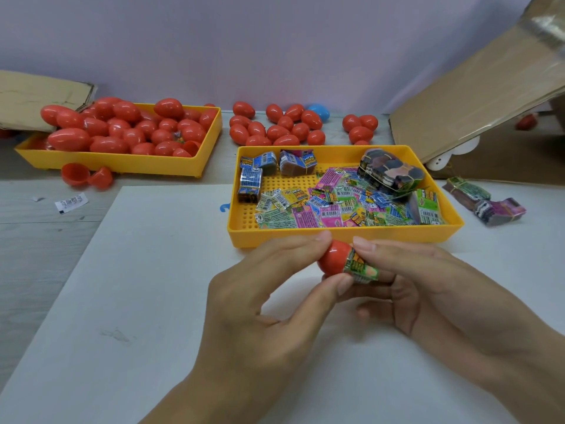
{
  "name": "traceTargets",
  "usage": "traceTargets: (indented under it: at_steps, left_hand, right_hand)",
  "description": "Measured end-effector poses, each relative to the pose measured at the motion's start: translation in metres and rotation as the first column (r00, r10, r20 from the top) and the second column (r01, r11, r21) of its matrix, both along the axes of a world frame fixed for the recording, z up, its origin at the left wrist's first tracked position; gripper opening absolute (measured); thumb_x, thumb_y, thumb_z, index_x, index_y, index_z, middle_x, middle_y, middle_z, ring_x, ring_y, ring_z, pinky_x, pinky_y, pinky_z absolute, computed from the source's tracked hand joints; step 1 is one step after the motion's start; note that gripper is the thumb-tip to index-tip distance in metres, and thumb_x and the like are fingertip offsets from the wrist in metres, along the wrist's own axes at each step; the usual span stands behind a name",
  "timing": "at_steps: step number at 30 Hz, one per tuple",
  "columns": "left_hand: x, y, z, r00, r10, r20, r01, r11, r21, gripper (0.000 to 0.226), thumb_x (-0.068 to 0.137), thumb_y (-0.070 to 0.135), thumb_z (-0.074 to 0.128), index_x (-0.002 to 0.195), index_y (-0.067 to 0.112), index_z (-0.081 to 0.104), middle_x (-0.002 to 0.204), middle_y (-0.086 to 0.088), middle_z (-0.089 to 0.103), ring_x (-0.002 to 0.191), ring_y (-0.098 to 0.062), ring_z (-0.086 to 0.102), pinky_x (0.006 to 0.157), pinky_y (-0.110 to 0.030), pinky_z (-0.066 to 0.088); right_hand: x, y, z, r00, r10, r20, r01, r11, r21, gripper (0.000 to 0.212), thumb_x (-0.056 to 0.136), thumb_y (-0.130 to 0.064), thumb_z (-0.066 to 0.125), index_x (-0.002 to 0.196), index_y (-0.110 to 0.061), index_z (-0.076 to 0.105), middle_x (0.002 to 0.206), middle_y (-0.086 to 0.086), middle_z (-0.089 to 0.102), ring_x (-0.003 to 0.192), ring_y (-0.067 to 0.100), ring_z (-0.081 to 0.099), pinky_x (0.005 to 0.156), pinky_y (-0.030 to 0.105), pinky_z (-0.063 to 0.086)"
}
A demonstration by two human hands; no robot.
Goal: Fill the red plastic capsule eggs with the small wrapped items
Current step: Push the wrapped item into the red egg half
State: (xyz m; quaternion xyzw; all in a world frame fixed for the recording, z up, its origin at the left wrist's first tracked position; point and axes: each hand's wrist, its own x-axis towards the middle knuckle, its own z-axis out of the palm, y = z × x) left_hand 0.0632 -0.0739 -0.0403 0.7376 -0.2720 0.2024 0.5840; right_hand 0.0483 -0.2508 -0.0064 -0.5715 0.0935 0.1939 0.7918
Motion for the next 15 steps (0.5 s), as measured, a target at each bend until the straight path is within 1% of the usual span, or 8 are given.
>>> traceTargets:
  at_steps: [2,6,9,11,13,15]
  left_hand:
    - [0.0003,-0.0008,0.0002,0.999,-0.013,-0.03,0.013,1.0,-0.014,0.031,0.081,0.024,0.074,0.11,0.015,0.071,0.108,0.004,0.073,0.101,-0.008,0.071,0.089,-0.022,0.053]
    - [0.0022,-0.0005,0.0014,0.987,-0.069,-0.146,0.058,0.996,-0.073,0.032,0.079,0.028,0.074,0.11,0.022,0.072,0.108,0.009,0.075,0.103,-0.008,0.071,0.091,-0.021,0.052]
    - [0.0031,0.0014,0.0004,0.967,-0.108,-0.228,0.083,0.99,-0.117,0.032,0.077,0.03,0.075,0.109,0.026,0.074,0.108,0.012,0.076,0.105,-0.011,0.071,0.093,-0.025,0.054]
    - [0.0035,0.0011,-0.0006,0.952,-0.141,-0.27,0.102,0.983,-0.153,0.034,0.076,0.03,0.077,0.111,0.028,0.074,0.108,0.011,0.075,0.105,-0.017,0.071,0.093,-0.029,0.055]
    - [0.0037,0.0007,-0.0024,0.955,-0.154,-0.253,0.115,0.98,-0.163,0.04,0.076,0.026,0.079,0.115,0.025,0.072,0.11,0.006,0.075,0.105,-0.022,0.071,0.093,-0.033,0.056]
    - [0.0046,0.0014,-0.0043,0.972,-0.13,-0.195,0.103,0.984,-0.143,0.043,0.076,0.023,0.079,0.118,0.021,0.071,0.111,0.003,0.073,0.105,-0.024,0.07,0.092,-0.038,0.057]
  right_hand:
    - [0.0005,-0.0003,0.0002,1.0,0.002,-0.002,-0.002,1.0,0.007,0.043,0.072,-0.037,0.074,0.101,-0.006,0.077,0.093,0.017,0.074,0.08,0.023,0.072,0.057,0.026,0.054]
    - [0.0011,-0.0002,-0.0006,1.0,0.006,-0.014,-0.005,1.0,0.025,0.039,0.074,-0.037,0.076,0.098,-0.005,0.078,0.093,0.017,0.074,0.082,0.025,0.072,0.058,0.025,0.055]
    - [0.0013,0.0005,-0.0013,1.0,0.005,-0.003,-0.005,1.0,0.026,0.032,0.079,-0.035,0.078,0.095,-0.007,0.079,0.092,0.015,0.074,0.081,0.022,0.073,0.059,0.025,0.055]
    - [0.0016,0.0017,-0.0017,1.0,0.002,0.005,-0.002,1.0,0.02,0.036,0.076,-0.038,0.074,0.095,-0.007,0.079,0.093,0.016,0.074,0.079,0.021,0.072,0.058,0.026,0.054]
    - [0.0014,0.004,-0.0022,1.0,-0.011,0.017,0.011,1.0,0.015,0.041,0.073,-0.04,0.071,0.096,-0.007,0.078,0.095,0.018,0.074,0.076,0.02,0.07,0.057,0.026,0.055]
    - [-0.0001,0.0063,-0.0027,0.997,-0.033,0.063,0.035,0.999,-0.022,0.04,0.074,-0.039,0.07,0.096,-0.006,0.077,0.093,0.019,0.074,0.072,0.02,0.066,0.056,0.028,0.055]
